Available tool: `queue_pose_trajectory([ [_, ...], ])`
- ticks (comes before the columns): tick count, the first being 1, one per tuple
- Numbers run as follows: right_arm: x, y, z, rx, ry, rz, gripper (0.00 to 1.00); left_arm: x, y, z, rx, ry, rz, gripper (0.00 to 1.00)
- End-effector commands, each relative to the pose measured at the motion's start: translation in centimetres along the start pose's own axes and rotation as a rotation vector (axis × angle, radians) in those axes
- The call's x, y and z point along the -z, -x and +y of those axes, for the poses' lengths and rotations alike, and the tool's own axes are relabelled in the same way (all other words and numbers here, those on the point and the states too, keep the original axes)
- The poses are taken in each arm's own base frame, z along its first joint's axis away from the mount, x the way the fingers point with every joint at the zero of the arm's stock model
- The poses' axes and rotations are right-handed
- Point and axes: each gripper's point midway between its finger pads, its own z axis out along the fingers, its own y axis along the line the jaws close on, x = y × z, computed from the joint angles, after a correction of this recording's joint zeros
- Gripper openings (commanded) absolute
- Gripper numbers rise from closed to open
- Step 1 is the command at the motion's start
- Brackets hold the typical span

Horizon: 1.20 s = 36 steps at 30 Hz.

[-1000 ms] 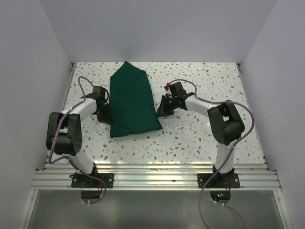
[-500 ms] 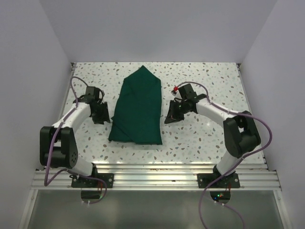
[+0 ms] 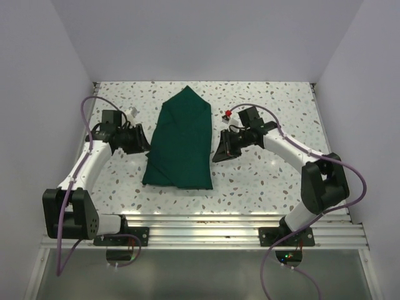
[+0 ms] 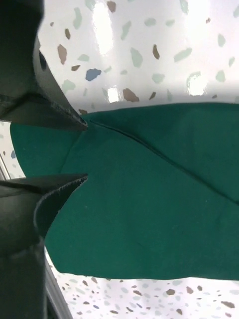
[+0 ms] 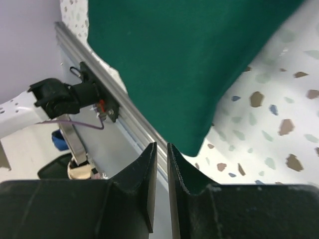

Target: Prepare the surgical pack

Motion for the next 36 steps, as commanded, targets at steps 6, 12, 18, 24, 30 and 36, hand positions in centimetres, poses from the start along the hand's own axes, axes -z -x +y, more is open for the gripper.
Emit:
queue_pose_trajectory([
  [6, -0.5, -0.3, 2.6, 0.038, 0.081, 0.011, 0.19, -1.2, 0.0, 0.0, 0.008, -0.027, 0.006, 0.66],
  [12, -1.1, -0.1, 1.9, 0.018, 0.066, 0.021, 0.19, -2.3, -0.9, 0.4, 0.032, -0.025, 0.049, 0.65],
  [18, -1.6, 0.5, 1.7, 0.009, 0.056, 0.014, 0.19, -3.4, -1.8, 0.5, 0.031, -0.029, 0.088, 0.57],
  [24, -1.6, 0.4, 1.3, 0.014, 0.041, 0.019, 0.19, -4.3, -1.7, 0.3, 0.030, -0.035, 0.109, 0.24],
  [30, -2.0, 0.3, 0.8, 0.000, 0.028, 0.027, 0.18, -2.2, 3.0, -3.3, -0.002, -0.106, -0.028, 0.00],
  [36, -2.4, 1.1, 0.5, -0.011, 0.014, 0.029, 0.18, -0.2, 7.3, -8.5, -0.033, -0.213, -0.143, 0.00],
])
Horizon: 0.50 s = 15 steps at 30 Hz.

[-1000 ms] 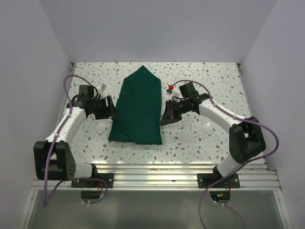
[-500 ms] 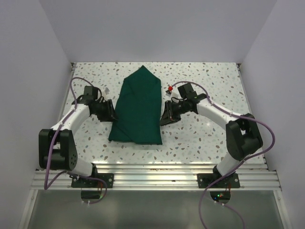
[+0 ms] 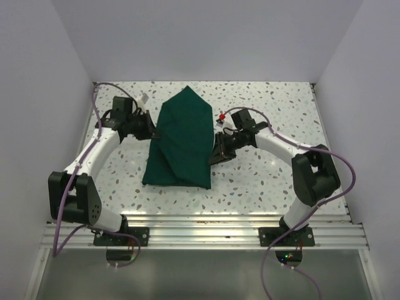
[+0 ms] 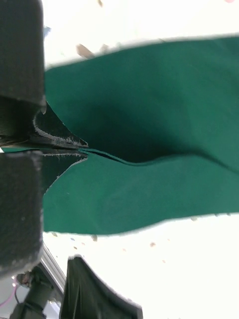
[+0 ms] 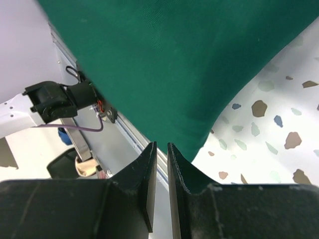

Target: Prepare the surgical pack

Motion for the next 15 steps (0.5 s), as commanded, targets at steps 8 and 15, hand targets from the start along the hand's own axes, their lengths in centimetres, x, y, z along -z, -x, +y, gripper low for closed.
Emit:
queue_pose_trajectory([
  [8, 0.1, 2.2, 1.0, 0.025, -0.001, -0.023, 0.18, -0.9, 3.4, 0.4, -0.004, 0.103, -0.062, 0.00],
  [15, -0.3, 3.0, 1.8, 0.026, 0.029, -0.027, 0.18, -3.1, 0.6, 5.3, 0.019, 0.258, 0.067, 0.00],
])
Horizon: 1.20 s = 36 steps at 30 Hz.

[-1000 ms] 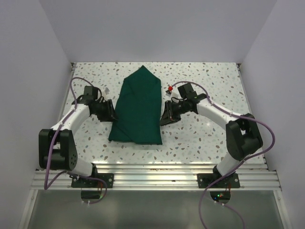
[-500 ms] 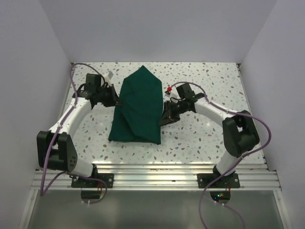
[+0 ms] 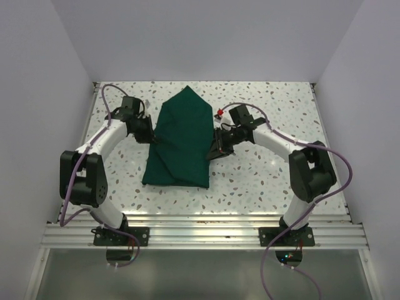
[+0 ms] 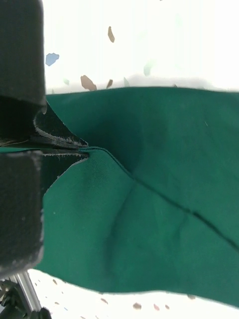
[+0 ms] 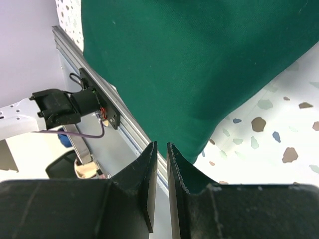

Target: Prepare the surgical pack

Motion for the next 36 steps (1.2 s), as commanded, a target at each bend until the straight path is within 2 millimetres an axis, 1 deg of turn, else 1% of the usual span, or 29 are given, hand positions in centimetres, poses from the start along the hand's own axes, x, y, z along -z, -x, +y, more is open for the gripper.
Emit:
queue_pose_trajectory([
  [1, -0.2, 1.3, 1.2, 0.018, 0.024, -0.010, 0.18, -0.4, 0.3, 2.3, -0.017, 0.084, -0.001, 0.00],
  [4, -0.4, 1.8, 1.6, 0.025, 0.033, -0.013, 0.18, -1.5, -0.5, 2.8, -0.011, 0.092, 0.033, 0.00],
  [6, -0.9, 2.0, 1.7, 0.025, 0.036, -0.007, 0.18, -2.1, -1.2, 3.2, -0.007, 0.099, 0.055, 0.00],
  [10, -2.1, 2.7, 1.7, 0.022, 0.037, -0.003, 0.18, -2.4, -2.1, 3.9, -0.002, 0.114, 0.072, 0.00],
  [12, -2.6, 3.6, 1.7, 0.022, 0.038, -0.021, 0.17, -2.3, -2.3, 4.4, 0.001, 0.122, 0.077, 0.00],
  [14, -2.9, 4.3, 1.9, 0.012, 0.048, -0.033, 0.17, -2.3, -2.3, 4.7, 0.000, 0.126, 0.080, 0.02],
  [15, -3.5, 4.9, 1.9, 0.015, 0.062, -0.041, 0.17, -2.3, -2.3, 4.6, -0.003, 0.122, 0.081, 0.03],
  [16, -3.6, 5.5, 2.2, 0.019, 0.077, -0.051, 0.17, -2.3, -2.2, 4.6, -0.004, 0.120, 0.078, 0.04],
  [17, -3.9, 5.8, 2.5, -0.002, 0.094, -0.048, 0.17, -2.3, -2.1, 4.6, -0.006, 0.119, 0.079, 0.04],
  [18, -4.6, 6.4, 2.4, -0.003, 0.109, -0.055, 0.17, -2.4, -2.1, 4.6, -0.007, 0.117, 0.082, 0.04],
  [20, -5.0, 7.4, 3.1, -0.011, 0.138, -0.065, 0.17, -2.5, -2.0, 4.5, -0.011, 0.108, 0.082, 0.04],
  [21, -5.9, 7.7, 2.7, -0.019, 0.144, -0.058, 0.17, -2.6, -2.0, 4.3, -0.012, 0.096, 0.084, 0.04],
  [22, -5.9, 8.3, 3.1, -0.024, 0.151, -0.065, 0.17, -2.6, -2.0, 4.2, -0.014, 0.091, 0.084, 0.04],
  [27, -7.9, 10.1, 1.9, -0.066, 0.149, -0.084, 0.17, -2.8, -2.0, 4.0, -0.020, 0.074, 0.086, 0.06],
  [28, -8.6, 10.4, 1.5, -0.082, 0.146, -0.081, 0.17, -2.8, -1.9, 3.9, -0.022, 0.071, 0.082, 0.07],
  [30, -9.1, 11.0, 1.3, -0.085, 0.146, -0.089, 0.16, -2.6, -1.8, 3.8, -0.027, 0.062, 0.077, 0.13],
  [31, -9.2, 11.5, 1.5, -0.083, 0.149, -0.097, 0.17, -2.6, -1.6, 3.6, -0.031, 0.057, 0.071, 0.14],
  [33, -9.8, 11.8, 1.0, -0.090, 0.144, -0.095, 0.17, -2.2, -1.0, 3.3, -0.039, 0.051, 0.051, 0.16],
  [34, -9.7, 12.4, 1.4, -0.083, 0.148, -0.105, 0.16, -2.0, -0.8, 3.2, -0.042, 0.049, 0.045, 0.20],
  [35, -10.3, 12.4, 0.7, -0.100, 0.137, -0.095, 0.17, -1.8, -0.3, 3.1, -0.046, 0.049, 0.031, 0.24],
  [36, -10.4, 12.6, 0.6, -0.100, 0.135, -0.097, 0.17, -1.7, -0.1, 3.1, -0.048, 0.051, 0.026, 0.28],
])
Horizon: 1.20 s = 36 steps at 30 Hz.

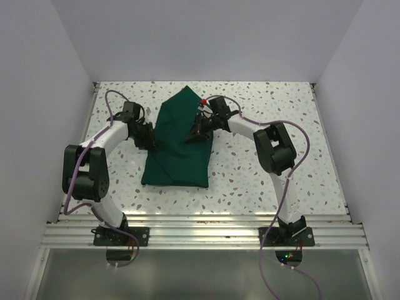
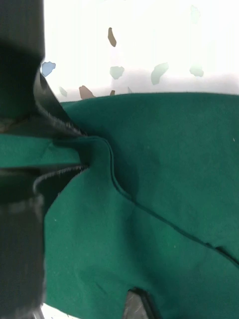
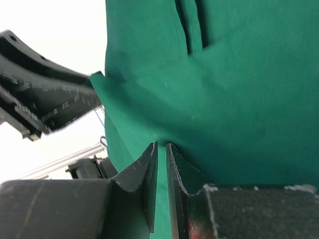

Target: Prepare the surgical pack

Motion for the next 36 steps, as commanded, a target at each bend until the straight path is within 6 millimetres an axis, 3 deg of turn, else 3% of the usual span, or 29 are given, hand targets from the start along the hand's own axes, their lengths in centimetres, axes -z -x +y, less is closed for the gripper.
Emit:
queue_pose_trajectory([
  [1, -0.6, 2.1, 1.4, 0.027, 0.029, -0.038, 0.16, 1.3, 2.8, 0.1, -0.041, 0.009, -0.091, 0.32],
  [2, -1.0, 2.2, 0.7, 0.011, 0.015, -0.034, 0.17, 1.8, 3.5, -0.1, -0.044, 0.008, -0.109, 0.39],
  [5, -1.3, 2.8, 0.7, 0.000, 0.015, -0.045, 0.17, 3.2, 5.3, -0.8, -0.052, -0.006, -0.176, 0.47],
  [11, -2.4, 2.6, -0.9, -0.037, -0.008, -0.030, 0.17, 4.8, 8.3, -3.5, -0.053, -0.108, -0.283, 0.48],
  [16, -3.1, 2.5, -2.7, -0.070, -0.042, -0.023, 0.16, 4.6, 9.6, -5.7, -0.048, -0.230, -0.313, 0.47],
  [20, -3.3, 2.6, -3.1, -0.081, -0.044, -0.021, 0.16, 3.1, 9.6, -8.8, -0.096, -0.409, -0.271, 0.40],
  [22, -3.0, 3.0, -2.5, -0.072, -0.032, -0.026, 0.16, 2.4, 9.6, -9.3, -0.099, -0.442, -0.251, 0.37],
  [25, -1.8, 4.2, -1.7, -0.065, -0.019, -0.051, 0.16, 0.4, 9.5, -9.3, -0.092, -0.470, -0.212, 0.30],
  [29, 1.5, 6.6, -0.8, -0.073, 0.008, -0.117, 0.16, -1.6, 9.3, -9.2, -0.103, -0.495, -0.145, 0.22],
  [34, 3.6, 7.6, -2.0, -0.079, 0.048, -0.116, 0.17, -4.0, 9.6, -7.9, -0.079, -0.467, -0.095, 0.14],
  [36, 3.4, 7.1, -2.7, -0.084, 0.066, -0.083, 0.17, -4.2, 10.2, -7.5, -0.081, -0.453, -0.095, 0.13],
])
